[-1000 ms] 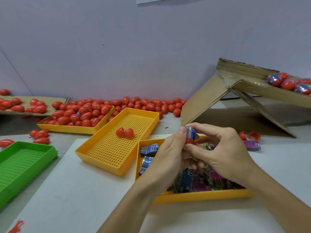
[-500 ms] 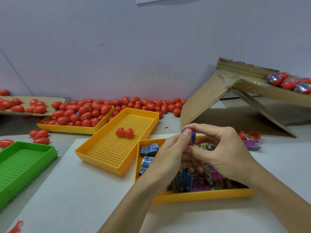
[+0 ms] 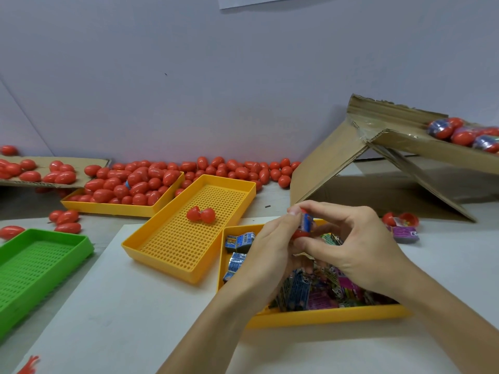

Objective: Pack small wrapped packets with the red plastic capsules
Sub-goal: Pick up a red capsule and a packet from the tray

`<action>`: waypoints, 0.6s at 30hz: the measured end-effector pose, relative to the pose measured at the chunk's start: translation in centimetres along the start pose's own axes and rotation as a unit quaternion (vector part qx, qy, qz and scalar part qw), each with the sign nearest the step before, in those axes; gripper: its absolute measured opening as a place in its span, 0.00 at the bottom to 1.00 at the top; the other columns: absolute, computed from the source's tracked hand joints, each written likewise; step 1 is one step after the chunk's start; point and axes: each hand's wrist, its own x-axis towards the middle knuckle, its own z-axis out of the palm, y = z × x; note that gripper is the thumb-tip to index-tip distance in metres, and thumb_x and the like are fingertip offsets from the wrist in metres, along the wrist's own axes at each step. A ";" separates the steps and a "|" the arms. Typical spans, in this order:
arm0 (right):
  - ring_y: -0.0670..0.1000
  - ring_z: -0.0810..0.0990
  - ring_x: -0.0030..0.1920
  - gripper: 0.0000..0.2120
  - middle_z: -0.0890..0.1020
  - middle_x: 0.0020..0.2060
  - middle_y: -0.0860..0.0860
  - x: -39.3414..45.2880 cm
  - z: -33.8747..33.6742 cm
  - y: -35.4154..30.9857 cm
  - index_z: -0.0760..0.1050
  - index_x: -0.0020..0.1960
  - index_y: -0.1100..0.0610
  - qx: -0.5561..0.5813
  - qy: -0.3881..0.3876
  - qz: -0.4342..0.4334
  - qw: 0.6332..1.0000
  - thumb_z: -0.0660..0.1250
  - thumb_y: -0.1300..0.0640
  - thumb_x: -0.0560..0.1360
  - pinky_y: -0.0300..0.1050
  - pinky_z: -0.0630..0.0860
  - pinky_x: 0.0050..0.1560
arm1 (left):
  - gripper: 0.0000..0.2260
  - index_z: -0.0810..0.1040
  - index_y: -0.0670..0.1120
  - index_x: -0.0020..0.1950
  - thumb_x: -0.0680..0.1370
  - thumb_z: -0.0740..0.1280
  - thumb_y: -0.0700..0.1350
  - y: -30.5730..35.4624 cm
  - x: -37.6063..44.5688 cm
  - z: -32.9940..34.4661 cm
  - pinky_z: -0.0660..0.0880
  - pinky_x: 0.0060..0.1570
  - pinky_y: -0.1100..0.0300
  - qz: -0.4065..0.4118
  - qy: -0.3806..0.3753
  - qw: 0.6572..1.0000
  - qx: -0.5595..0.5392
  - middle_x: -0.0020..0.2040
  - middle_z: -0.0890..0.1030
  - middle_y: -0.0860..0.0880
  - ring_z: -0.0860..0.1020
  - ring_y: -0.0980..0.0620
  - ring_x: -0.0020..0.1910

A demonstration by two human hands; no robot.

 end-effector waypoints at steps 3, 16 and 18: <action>0.48 0.85 0.52 0.21 0.86 0.51 0.43 0.1 -0.1 0.1 0.81 0.62 0.46 0.026 -0.005 0.005 1.000 0.77 0.59 0.70 0.44 0.84 0.46 | 0.16 0.74 0.41 0.54 0.82 0.57 0.53 0.3 0.0 -0.1 0.73 0.34 0.61 -0.005 -0.016 0.999 -0.039 0.38 0.83 0.49 0.79 0.53 0.36; 0.44 0.81 0.56 0.22 0.83 0.52 0.40 0.2 0.7 0.7 0.79 0.66 0.54 -0.111 0.064 -0.049 0.991 0.75 0.57 0.72 0.44 0.80 0.51 | 0.12 0.78 0.44 0.58 0.79 0.69 0.49 0.3 0.0 -0.4 0.83 0.41 0.57 0.083 0.115 0.977 0.162 0.48 0.84 0.44 0.82 0.53 0.36; 0.45 0.81 0.55 0.23 0.82 0.52 0.40 0.2 0.6 0.6 0.79 0.65 0.53 -0.106 0.070 -0.051 0.991 0.76 0.53 0.71 0.42 0.80 0.50 | 0.12 0.78 0.40 0.61 0.82 0.65 0.45 0.3 0.0 -0.3 0.82 0.49 0.48 0.071 0.099 0.986 0.115 0.51 0.84 0.40 0.84 0.46 0.45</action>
